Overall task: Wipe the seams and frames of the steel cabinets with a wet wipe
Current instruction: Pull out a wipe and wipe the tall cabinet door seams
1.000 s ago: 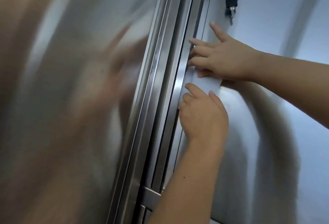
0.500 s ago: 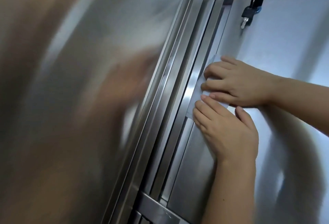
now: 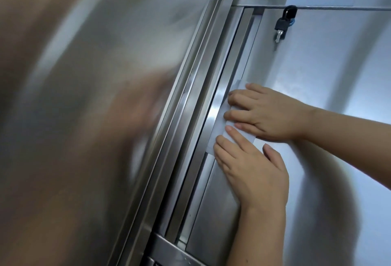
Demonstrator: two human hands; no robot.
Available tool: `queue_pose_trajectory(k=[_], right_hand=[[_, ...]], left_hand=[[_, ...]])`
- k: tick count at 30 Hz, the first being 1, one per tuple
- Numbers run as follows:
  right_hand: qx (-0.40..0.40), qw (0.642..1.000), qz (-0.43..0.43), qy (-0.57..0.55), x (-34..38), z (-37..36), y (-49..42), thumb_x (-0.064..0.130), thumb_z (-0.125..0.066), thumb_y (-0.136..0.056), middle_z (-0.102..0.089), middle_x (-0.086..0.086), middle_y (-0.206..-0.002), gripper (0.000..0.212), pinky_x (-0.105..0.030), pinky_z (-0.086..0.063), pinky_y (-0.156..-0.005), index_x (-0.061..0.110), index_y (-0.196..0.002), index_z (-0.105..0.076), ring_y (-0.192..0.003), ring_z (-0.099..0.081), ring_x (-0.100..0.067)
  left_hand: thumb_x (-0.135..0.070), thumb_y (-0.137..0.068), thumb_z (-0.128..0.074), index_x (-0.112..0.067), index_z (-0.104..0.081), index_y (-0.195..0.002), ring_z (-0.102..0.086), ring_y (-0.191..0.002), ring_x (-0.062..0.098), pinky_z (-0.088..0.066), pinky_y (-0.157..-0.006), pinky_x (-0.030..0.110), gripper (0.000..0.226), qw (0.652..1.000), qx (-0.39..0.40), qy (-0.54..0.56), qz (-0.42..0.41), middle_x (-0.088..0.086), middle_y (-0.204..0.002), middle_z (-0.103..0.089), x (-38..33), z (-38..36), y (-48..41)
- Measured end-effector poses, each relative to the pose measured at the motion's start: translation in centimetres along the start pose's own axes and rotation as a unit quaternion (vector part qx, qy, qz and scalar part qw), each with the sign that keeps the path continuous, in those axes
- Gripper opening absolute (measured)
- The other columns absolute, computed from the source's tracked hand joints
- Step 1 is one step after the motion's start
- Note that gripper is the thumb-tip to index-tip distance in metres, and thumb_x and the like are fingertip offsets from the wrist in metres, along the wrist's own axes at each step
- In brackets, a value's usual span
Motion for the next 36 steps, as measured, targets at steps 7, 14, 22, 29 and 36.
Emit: queue_pose_trajectory(k=[7, 14, 22, 29, 36], right_hand=[[0.013, 0.999, 0.002, -0.031, 3.4, -1.0, 0.2, 0.034, -0.032, -0.096, -0.060, -0.014, -0.098, 0.040, -0.041, -0.036, -0.087, 0.010, -0.097, -0.065, -0.097, -0.059, -0.031], [-0.006, 0.998, -0.034, -0.047, 3.3, -0.8, -0.2, 0.026, -0.040, -0.091, -0.059, -0.016, -0.096, 0.031, -0.033, -0.033, -0.082, 0.007, -0.092, -0.065, -0.085, -0.056, -0.031], [0.003, 0.999, -0.008, -0.044, 8.3, -2.2, 1.3, 0.038, -0.031, -0.096, -0.061, -0.017, -0.106, 0.045, -0.041, -0.030, -0.097, 0.009, -0.103, -0.065, -0.115, -0.054, -0.035], [0.002, 0.999, -0.007, -0.034, 7.6, -2.1, 0.6, 0.032, -0.036, -0.093, -0.060, -0.019, -0.101, 0.038, -0.040, -0.032, -0.093, 0.006, -0.094, -0.064, -0.110, -0.056, -0.036], [-0.014, 0.997, -0.045, -0.061, 13.2, -3.1, 1.6, 0.038, -0.034, -0.093, -0.063, -0.018, -0.103, 0.044, -0.043, -0.029, -0.099, 0.008, -0.096, -0.066, -0.115, -0.056, -0.036]], left_hand=[[-0.037, -0.077, -0.035, 0.011, -0.045, -0.130, -0.053, -0.100, 0.040, -0.053, -0.078, 0.041, 0.071, 0.999, 0.035, -0.018, -0.015, 0.029, -0.118, -0.051, 3.5, 0.4, 2.9], [-0.037, -0.081, -0.035, 0.010, -0.044, -0.131, -0.054, -0.102, 0.038, -0.054, -0.076, 0.042, 0.069, 0.999, 0.036, -0.004, -0.015, 0.028, -0.120, -0.052, 3.6, 0.8, 2.9], [-0.056, -0.091, -0.024, 0.009, -0.035, -0.136, -0.040, -0.113, 0.038, -0.051, -0.084, 0.045, 0.080, 0.997, 0.050, -0.046, -0.023, 0.029, -0.128, -0.043, 6.9, 0.6, 6.9], [-0.065, -0.089, -0.006, 0.009, -0.037, -0.135, -0.048, -0.112, 0.039, -0.051, -0.084, 0.044, 0.092, 0.996, 0.071, -0.045, -0.009, 0.028, -0.126, -0.048, 6.2, 1.4, 6.5], [-0.070, -0.087, -0.008, 0.013, -0.037, -0.132, -0.049, -0.114, 0.045, -0.050, -0.086, 0.048, 0.099, 0.988, 0.125, -0.088, -0.013, 0.033, -0.125, -0.047, 9.2, 1.7, 10.0]])
Point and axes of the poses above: each hand's wrist, its own y-axis away from the middle knuckle, its own z-axis out of the back of the hand, x = y × z, the point moved 2 cm from there along -y, towards the middle knuckle
